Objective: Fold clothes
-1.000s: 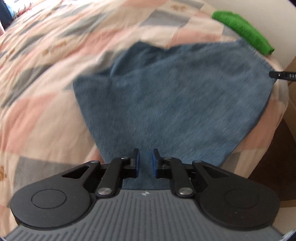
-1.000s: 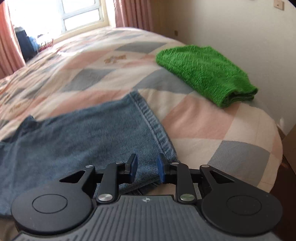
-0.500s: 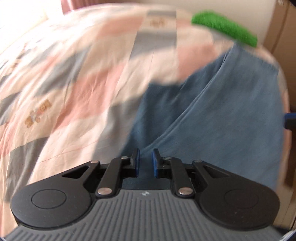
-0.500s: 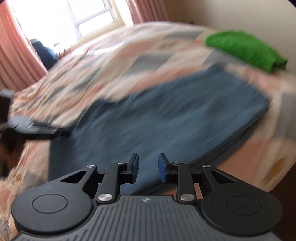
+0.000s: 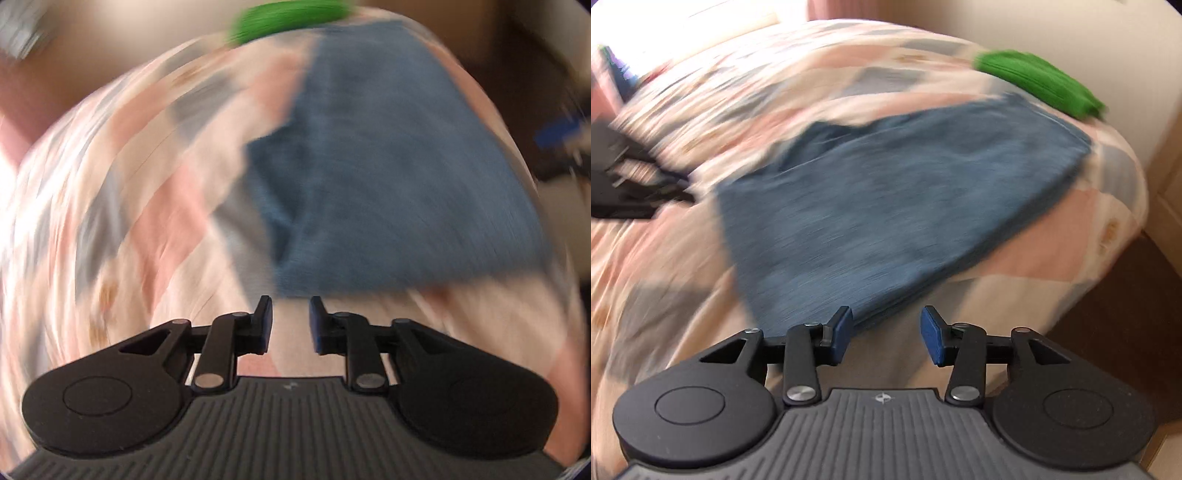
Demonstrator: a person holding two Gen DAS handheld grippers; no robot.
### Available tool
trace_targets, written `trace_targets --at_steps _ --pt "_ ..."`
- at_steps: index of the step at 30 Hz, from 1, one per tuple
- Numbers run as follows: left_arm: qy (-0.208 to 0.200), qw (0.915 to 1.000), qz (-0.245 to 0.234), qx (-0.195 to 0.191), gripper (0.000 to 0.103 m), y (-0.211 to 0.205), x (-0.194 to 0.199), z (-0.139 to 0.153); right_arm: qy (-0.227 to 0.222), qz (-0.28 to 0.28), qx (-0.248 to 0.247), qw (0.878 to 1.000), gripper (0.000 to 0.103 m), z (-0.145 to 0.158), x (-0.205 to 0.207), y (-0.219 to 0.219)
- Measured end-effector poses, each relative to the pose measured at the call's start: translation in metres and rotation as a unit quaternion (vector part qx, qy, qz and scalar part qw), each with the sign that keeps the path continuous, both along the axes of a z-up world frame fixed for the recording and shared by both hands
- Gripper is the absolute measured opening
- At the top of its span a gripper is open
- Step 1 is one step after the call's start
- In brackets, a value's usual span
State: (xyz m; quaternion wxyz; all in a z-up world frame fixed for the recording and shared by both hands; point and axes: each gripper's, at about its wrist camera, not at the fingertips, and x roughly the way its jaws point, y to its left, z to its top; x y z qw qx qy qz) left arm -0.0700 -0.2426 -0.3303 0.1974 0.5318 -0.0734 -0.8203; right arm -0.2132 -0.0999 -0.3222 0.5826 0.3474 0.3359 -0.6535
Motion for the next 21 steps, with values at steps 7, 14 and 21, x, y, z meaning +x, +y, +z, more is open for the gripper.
trace_targets --at_steps 7,14,21 --pt "-0.065 0.9556 -0.236 -0.164 0.032 0.04 0.008 -0.04 0.168 0.115 -0.002 0.979 0.065 -0.028 0.083 0.011" --pt "-0.09 0.8735 -0.389 -0.278 0.041 0.038 0.019 -0.073 0.293 0.158 -0.002 0.943 0.068 -0.066 0.119 0.009" --pt "-0.069 0.8354 -0.443 -0.318 0.035 0.029 0.021 -0.097 0.363 0.16 0.012 0.918 0.054 -0.095 0.126 -0.01"
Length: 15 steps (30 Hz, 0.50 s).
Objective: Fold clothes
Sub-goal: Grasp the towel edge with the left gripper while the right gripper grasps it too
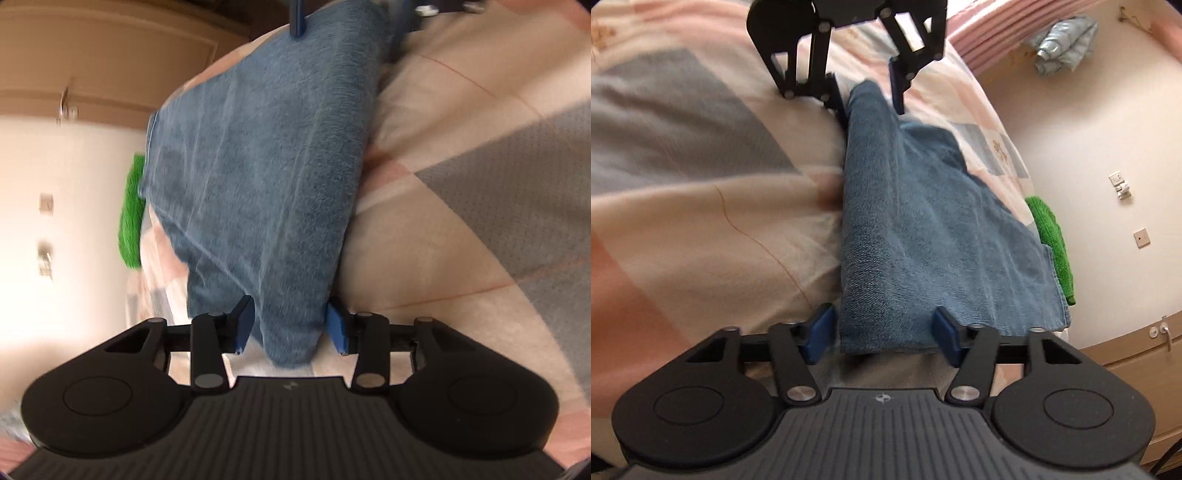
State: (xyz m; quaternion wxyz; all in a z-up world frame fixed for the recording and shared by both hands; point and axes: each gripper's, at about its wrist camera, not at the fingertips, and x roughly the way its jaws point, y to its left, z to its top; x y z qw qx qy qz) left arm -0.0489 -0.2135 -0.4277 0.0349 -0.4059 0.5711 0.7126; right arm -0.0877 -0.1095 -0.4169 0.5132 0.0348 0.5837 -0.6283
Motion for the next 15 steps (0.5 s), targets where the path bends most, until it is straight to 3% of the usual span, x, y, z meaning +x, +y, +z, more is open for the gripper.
trace_targets --at_steps 8,13,15 --pt "0.046 0.9967 -0.058 -0.033 0.029 -0.005 0.009 -0.025 0.024 0.012 0.007 1.0 0.053 -0.013 -0.002 -0.008" --pt "0.05 0.9943 -0.077 -0.054 0.03 -0.008 0.006 -0.03 0.034 0.028 0.014 0.999 0.054 -0.016 -0.005 -0.012" --pt "0.056 0.9947 -0.069 -0.053 0.032 -0.005 0.003 -0.032 0.043 0.028 0.012 0.999 0.061 -0.016 -0.006 -0.012"
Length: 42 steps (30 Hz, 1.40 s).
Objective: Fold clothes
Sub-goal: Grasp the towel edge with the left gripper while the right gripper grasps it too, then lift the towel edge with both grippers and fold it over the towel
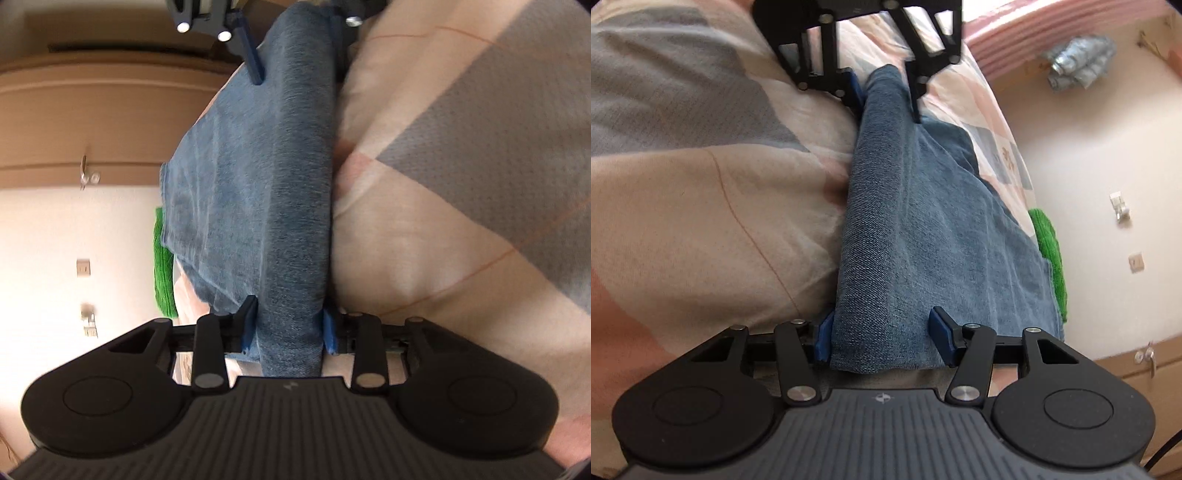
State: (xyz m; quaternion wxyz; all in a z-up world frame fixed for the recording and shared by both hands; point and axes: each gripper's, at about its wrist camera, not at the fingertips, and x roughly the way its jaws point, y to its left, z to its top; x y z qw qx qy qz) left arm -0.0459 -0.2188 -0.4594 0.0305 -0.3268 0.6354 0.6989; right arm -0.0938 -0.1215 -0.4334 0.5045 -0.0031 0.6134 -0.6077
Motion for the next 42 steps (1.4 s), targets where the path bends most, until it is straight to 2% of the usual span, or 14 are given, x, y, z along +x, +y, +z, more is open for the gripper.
trace_targets --at_steps 3,7,10,14,18,21,24,27,29,32,35,40,42 --pt "-0.002 0.9998 -0.017 -0.006 0.029 -0.003 0.0 -0.001 -0.026 -0.016 0.006 1.0 0.057 0.006 -0.006 -0.006" --pt "-0.01 0.9996 -0.025 0.008 0.025 -0.007 -0.003 0.003 -0.037 -0.01 0.01 0.999 0.047 0.009 -0.004 -0.002" --pt "-0.017 0.9992 -0.024 0.027 0.024 -0.009 -0.009 0.01 -0.059 -0.012 0.016 0.998 0.043 0.012 -0.007 -0.001" --pt "-0.046 0.9969 -0.023 0.059 0.023 -0.012 -0.017 0.025 -0.082 -0.012 0.024 0.996 0.041 0.017 -0.012 -0.003" --pt "-0.09 0.9913 -0.019 0.095 0.022 -0.019 -0.032 0.045 -0.154 -0.024 0.033 0.987 0.037 0.033 -0.031 -0.009" --pt "-0.129 0.9832 -0.02 0.127 0.022 -0.026 -0.045 0.064 -0.22 -0.024 0.044 0.974 0.031 0.05 -0.051 -0.009" --pt "-0.17 0.9718 -0.016 0.163 0.022 -0.034 -0.039 0.079 -0.32 -0.042 0.055 0.945 0.026 0.069 -0.085 -0.014" --pt "-0.195 0.9598 -0.007 0.202 0.023 -0.041 -0.049 0.101 -0.429 -0.065 0.067 0.899 0.021 0.084 -0.127 -0.019" --pt "-0.206 0.95 0.01 0.235 0.023 -0.045 -0.054 0.116 -0.482 -0.067 0.079 0.87 0.019 0.092 -0.15 -0.021" --pt "-0.229 0.9358 0.025 0.267 0.023 -0.054 -0.074 0.143 -0.525 -0.05 0.097 0.844 0.019 0.109 -0.175 -0.024" --pt "-0.241 0.9279 0.04 0.282 0.023 -0.063 -0.096 0.172 -0.56 -0.045 0.101 0.821 0.019 0.129 -0.202 -0.031" --pt "-0.231 0.913 0.092 0.324 0.023 -0.082 -0.142 0.217 -0.615 -0.047 0.095 0.781 0.019 0.16 -0.252 -0.042" --pt "-0.224 0.91 0.106 0.332 0.023 -0.089 -0.159 0.228 -0.632 -0.053 0.093 0.768 0.019 0.168 -0.274 -0.048"
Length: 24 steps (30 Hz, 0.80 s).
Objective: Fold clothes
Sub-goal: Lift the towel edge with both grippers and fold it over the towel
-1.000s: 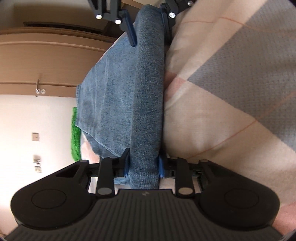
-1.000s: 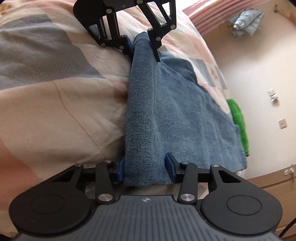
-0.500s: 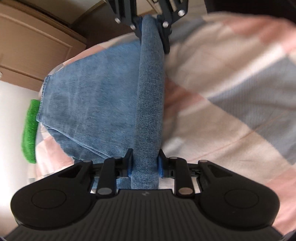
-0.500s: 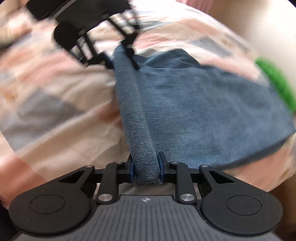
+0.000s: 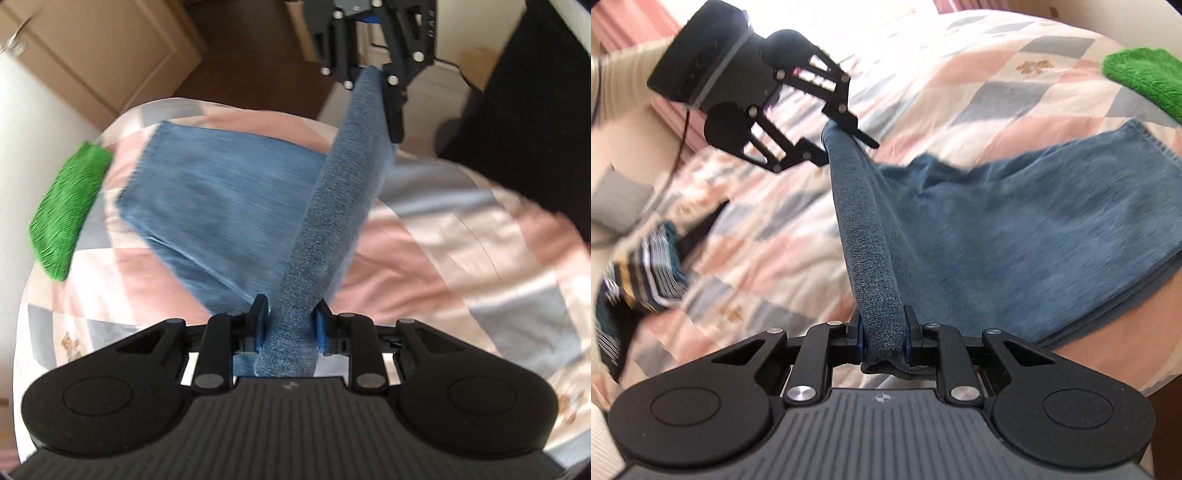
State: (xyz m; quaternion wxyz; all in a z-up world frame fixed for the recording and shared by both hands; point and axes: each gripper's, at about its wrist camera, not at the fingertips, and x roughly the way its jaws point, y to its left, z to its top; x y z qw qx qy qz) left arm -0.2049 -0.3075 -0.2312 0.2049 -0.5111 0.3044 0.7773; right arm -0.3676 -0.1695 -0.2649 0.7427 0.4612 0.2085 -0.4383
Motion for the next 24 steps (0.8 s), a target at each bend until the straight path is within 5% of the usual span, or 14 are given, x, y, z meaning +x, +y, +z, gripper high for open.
trace_targets --at_steps 9,24 --pt "-0.007 0.9959 0.081 0.041 0.024 -0.04 -0.091 0.023 -0.057 -0.031 0.028 0.997 0.018 0.006 -0.1 -0.04" --pt "-0.02 0.9852 0.144 0.092 0.023 -0.109 -0.226 0.001 -0.124 -0.083 0.079 0.986 0.017 -0.021 -0.246 -0.092"
